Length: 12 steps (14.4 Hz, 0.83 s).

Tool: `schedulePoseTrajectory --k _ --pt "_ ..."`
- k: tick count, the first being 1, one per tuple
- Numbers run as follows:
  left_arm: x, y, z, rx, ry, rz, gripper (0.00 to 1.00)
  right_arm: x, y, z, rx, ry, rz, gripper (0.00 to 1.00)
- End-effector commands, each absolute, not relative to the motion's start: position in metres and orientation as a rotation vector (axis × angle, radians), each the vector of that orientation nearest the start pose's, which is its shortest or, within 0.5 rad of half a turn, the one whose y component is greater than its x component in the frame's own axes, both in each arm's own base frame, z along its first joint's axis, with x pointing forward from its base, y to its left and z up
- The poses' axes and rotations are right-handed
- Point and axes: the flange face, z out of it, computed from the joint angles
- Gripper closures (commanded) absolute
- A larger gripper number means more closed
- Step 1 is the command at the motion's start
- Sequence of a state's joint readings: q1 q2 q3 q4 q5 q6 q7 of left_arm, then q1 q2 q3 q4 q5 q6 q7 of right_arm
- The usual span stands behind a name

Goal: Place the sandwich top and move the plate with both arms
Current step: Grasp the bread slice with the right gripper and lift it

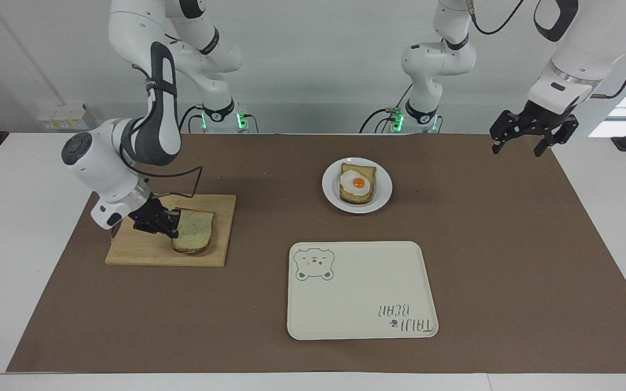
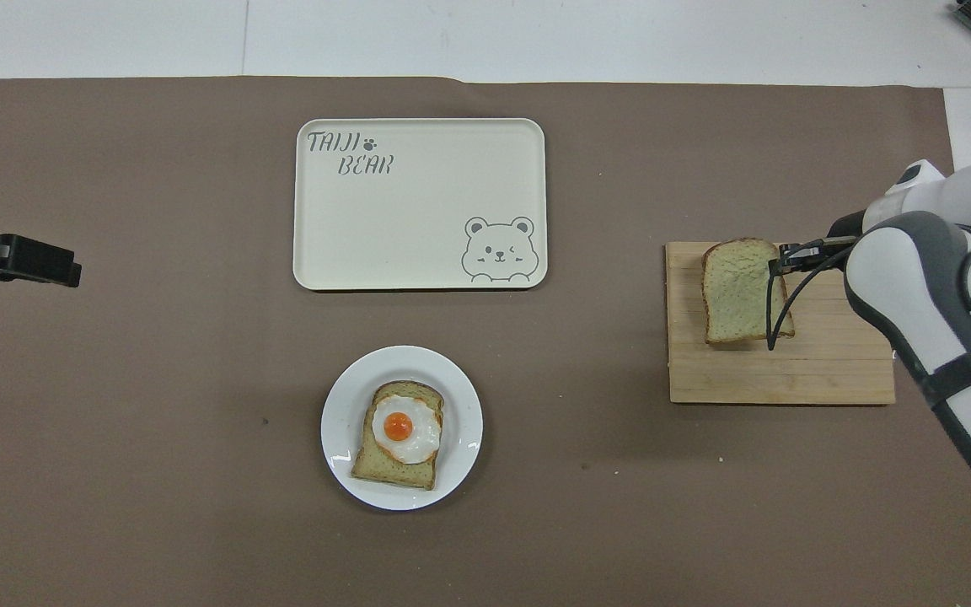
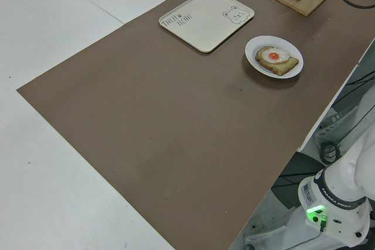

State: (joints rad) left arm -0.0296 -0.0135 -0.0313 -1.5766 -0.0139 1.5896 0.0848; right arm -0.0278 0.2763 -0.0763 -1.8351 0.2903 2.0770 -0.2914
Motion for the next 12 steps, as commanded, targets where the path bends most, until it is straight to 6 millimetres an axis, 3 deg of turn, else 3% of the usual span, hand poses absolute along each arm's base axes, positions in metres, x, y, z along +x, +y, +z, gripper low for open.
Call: schedulePoseTrajectory --k 1,7,9,12 --pt "0.546 -0.033 0.632 -3.158 0.213 -0.032 0.00 0.623 -0.029 0.413 -2.867 -0.003 0.003 1.00" --pt "0.546 -0.033 0.632 -3.158 0.213 -0.032 0.00 0.619 0.059 0.424 -2.831 0.127 0.067 1.00" --pt "0.547 -0.033 0.633 -3.157 0.213 -0.044 0.00 0.616 0.079 0.424 -2.813 0.094 0.082 1.00" --pt "0.547 -0.034 0.632 -3.157 0.213 -0.039 0.00 0.607 0.127 0.427 -2.786 0.005 0.105 1.00"
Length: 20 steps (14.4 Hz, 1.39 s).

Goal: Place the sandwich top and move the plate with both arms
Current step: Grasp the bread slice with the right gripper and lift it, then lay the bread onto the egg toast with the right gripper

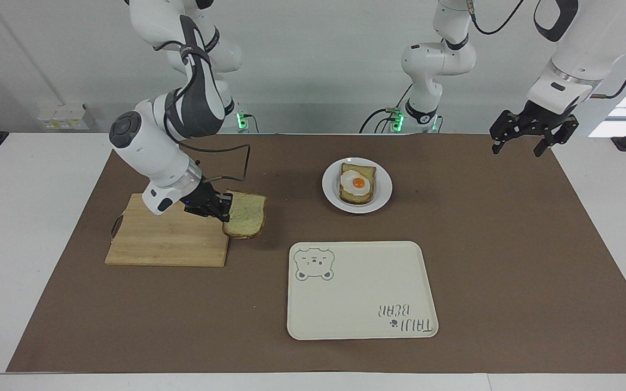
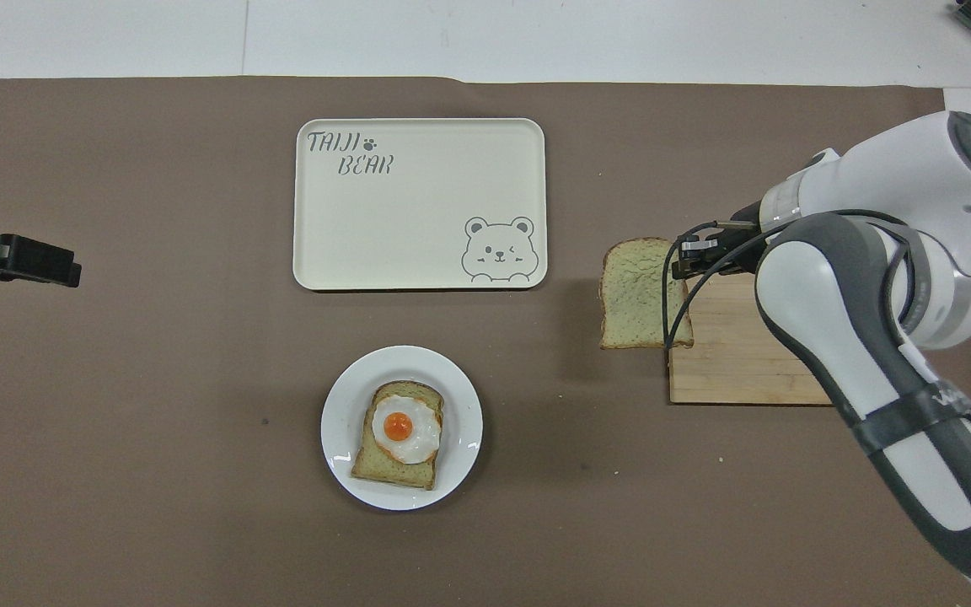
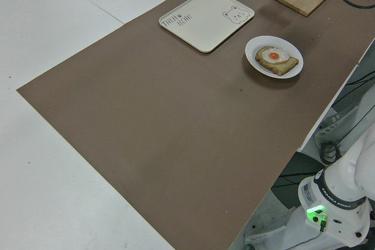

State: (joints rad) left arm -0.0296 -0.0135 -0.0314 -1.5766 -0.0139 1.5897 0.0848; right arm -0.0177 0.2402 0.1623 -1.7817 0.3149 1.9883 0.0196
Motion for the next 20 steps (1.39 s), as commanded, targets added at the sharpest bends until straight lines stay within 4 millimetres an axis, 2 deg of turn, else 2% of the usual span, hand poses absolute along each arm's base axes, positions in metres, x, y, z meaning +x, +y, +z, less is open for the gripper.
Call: schedulePoseTrajectory --k 1,4,6,7,10,11,13,14,16,19,20 --pt "0.546 -0.035 0.632 -3.157 0.216 -0.034 0.00 0.604 0.141 0.428 -2.781 -0.005 0.115 1.00" --pt "0.546 -0.036 0.632 -3.157 0.216 -0.029 0.00 0.583 0.199 0.433 -2.770 -0.033 0.164 1.00" --pt "0.544 -0.048 0.633 -3.156 0.247 -0.034 0.00 0.568 0.235 0.438 -2.774 -0.044 0.185 1.00" --pt "0.542 -0.050 0.634 -3.159 0.252 -0.043 0.00 0.563 0.245 0.437 -2.777 -0.048 0.195 1.00" --pt "0.539 -0.044 0.628 -3.171 0.231 -0.015 0.00 0.538 0.297 0.441 -2.713 -0.005 0.240 1.00" --pt "0.538 -0.047 0.626 -3.170 0.240 -0.005 0.00 0.530 0.316 0.438 -2.711 -0.023 0.232 1.00" --pt "0.534 -0.047 0.619 -3.169 0.247 0.012 0.00 0.513 0.343 0.426 -2.715 -0.067 0.212 1.00" --pt "0.533 -0.046 0.610 -3.179 0.251 0.036 0.00 0.503 0.357 0.423 -2.717 -0.072 0.207 1.00" --pt "0.535 -0.038 0.594 -3.289 0.199 0.046 0.00 0.494 0.371 0.414 -2.718 -0.031 0.198 1.00" --pt "0.530 -0.024 0.571 -3.392 0.305 0.074 0.00 0.499 0.380 0.391 -2.712 0.162 0.226 1.00" --pt "0.528 -0.018 0.562 -3.437 0.310 0.082 0.00 0.495 0.388 0.381 -2.713 0.163 0.236 1.00"
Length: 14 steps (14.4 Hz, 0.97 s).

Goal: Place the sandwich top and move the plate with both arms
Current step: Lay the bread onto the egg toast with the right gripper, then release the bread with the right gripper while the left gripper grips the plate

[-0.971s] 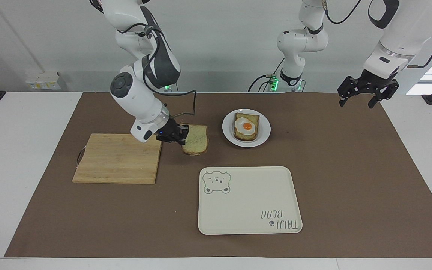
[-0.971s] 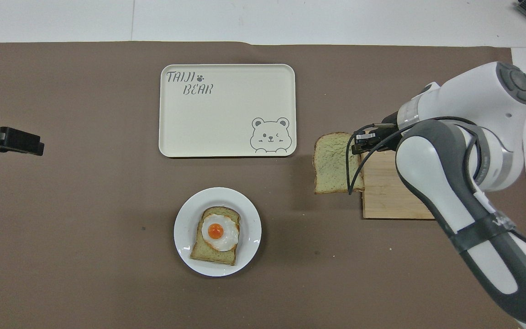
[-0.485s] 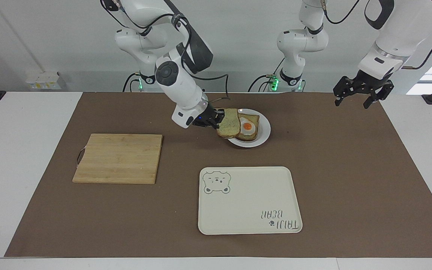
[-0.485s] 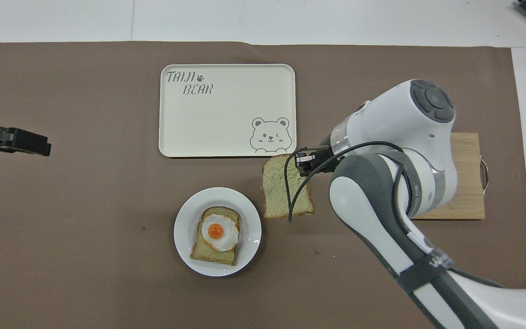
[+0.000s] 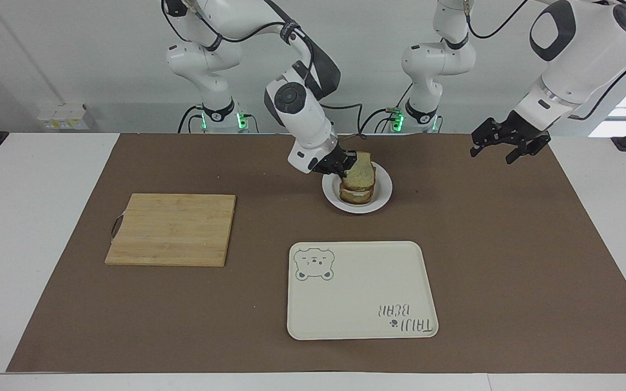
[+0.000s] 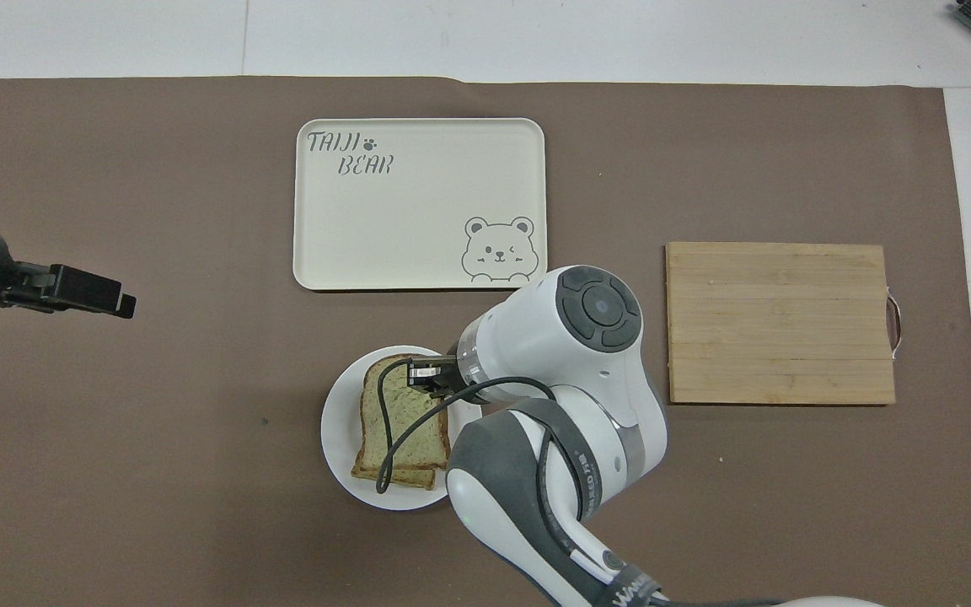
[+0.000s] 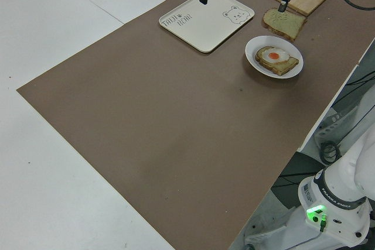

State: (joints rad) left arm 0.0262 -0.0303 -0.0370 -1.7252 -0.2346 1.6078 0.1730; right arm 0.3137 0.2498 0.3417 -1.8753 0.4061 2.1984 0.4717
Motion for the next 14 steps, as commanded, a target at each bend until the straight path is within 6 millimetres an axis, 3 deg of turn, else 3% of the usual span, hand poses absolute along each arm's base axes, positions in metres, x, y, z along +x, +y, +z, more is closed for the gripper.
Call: schedulePoseTrajectory --k 1,7,9,13,14 --pt "0.526 -0.018 0.556 -3.489 0.325 0.073 0.00 0.495 0.392 0.375 -2.711 0.178 0.243 1.00" --pt "0.511 -0.015 0.513 -3.614 0.300 0.061 0.00 0.483 0.397 0.357 -2.728 0.188 0.271 1.00" --pt "0.506 -0.014 0.484 -3.624 0.313 0.088 0.00 0.468 0.401 0.346 -2.748 0.153 0.299 1.00" --pt "0.490 -0.034 0.432 -3.627 0.442 0.098 0.00 0.471 0.396 0.344 -2.749 0.168 0.302 1.00" --pt "0.484 -0.041 0.419 -3.616 0.466 0.097 0.00 0.476 0.394 0.345 -2.745 0.181 0.303 0.75"
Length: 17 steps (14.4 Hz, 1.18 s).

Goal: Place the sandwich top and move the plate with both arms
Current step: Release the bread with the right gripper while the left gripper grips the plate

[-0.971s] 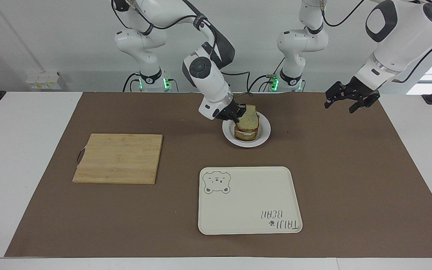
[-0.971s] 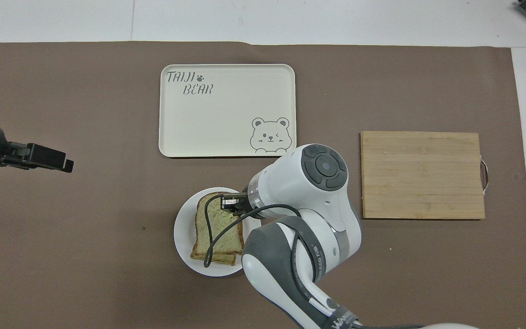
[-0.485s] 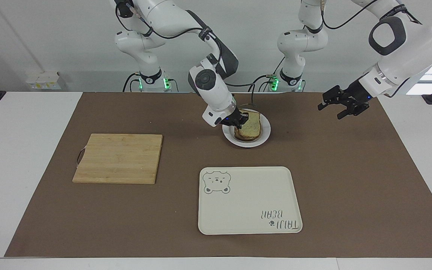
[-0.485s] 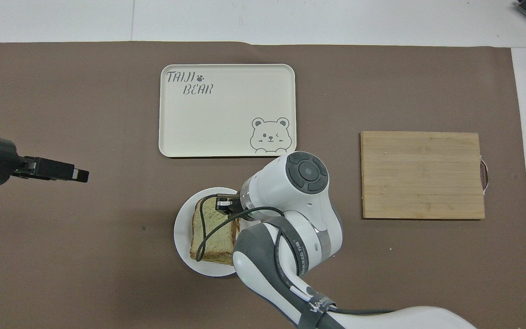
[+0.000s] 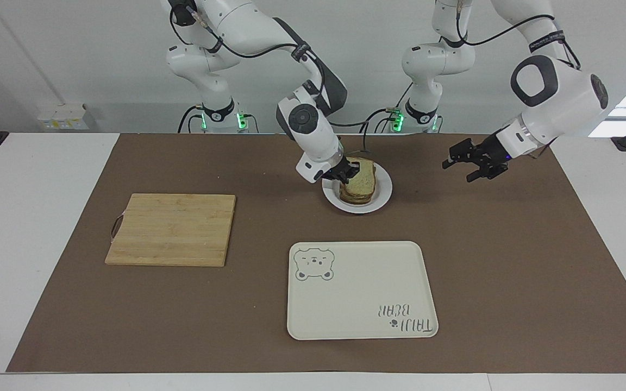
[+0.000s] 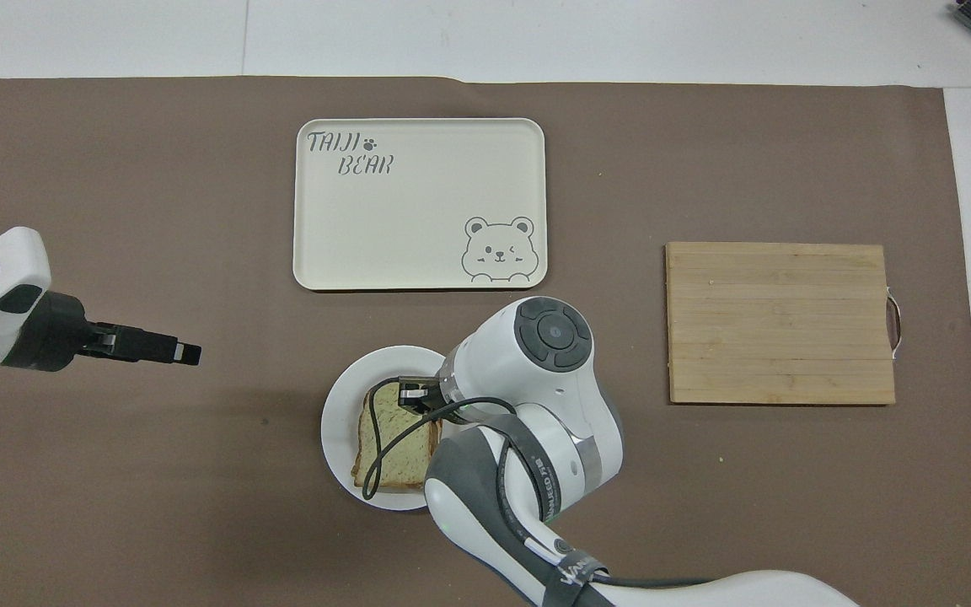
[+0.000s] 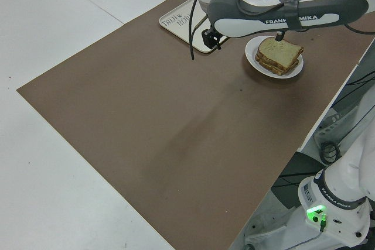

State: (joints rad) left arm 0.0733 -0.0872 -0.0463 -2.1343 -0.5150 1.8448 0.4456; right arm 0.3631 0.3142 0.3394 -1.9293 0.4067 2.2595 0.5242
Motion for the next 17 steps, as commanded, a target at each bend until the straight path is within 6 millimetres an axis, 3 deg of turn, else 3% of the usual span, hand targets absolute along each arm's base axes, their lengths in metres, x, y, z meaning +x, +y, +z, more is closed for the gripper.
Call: schedulePoseTrajectory --k 1,3,5,7,9,13,17 --pt "0.479 -0.043 0.407 2.608 -0.341 -0.077 0.00 0.479 0.392 0.345 -2.755 0.167 0.294 0.01" --pt "0.469 -0.052 0.382 2.580 -0.368 -0.083 0.00 0.483 0.389 0.350 -2.756 0.187 0.285 0.00" --pt "0.461 -0.064 0.362 2.564 -0.368 -0.073 0.00 0.498 0.367 0.360 -2.776 0.194 0.239 0.00" --pt "0.453 -0.082 0.347 2.544 -0.353 -0.075 0.00 0.501 0.356 0.380 -2.872 0.089 0.130 0.00" --pt "0.444 -0.101 0.327 2.521 -0.332 -0.086 0.00 0.518 0.320 0.399 -2.914 0.119 0.064 0.00" --pt "0.431 -0.112 0.296 2.484 -0.367 -0.076 0.31 0.547 0.260 0.447 -2.939 0.222 -0.033 0.00" --pt "0.420 -0.124 0.273 2.463 -0.404 -0.099 0.47 0.565 0.195 0.483 -3.008 0.317 -0.125 0.00"
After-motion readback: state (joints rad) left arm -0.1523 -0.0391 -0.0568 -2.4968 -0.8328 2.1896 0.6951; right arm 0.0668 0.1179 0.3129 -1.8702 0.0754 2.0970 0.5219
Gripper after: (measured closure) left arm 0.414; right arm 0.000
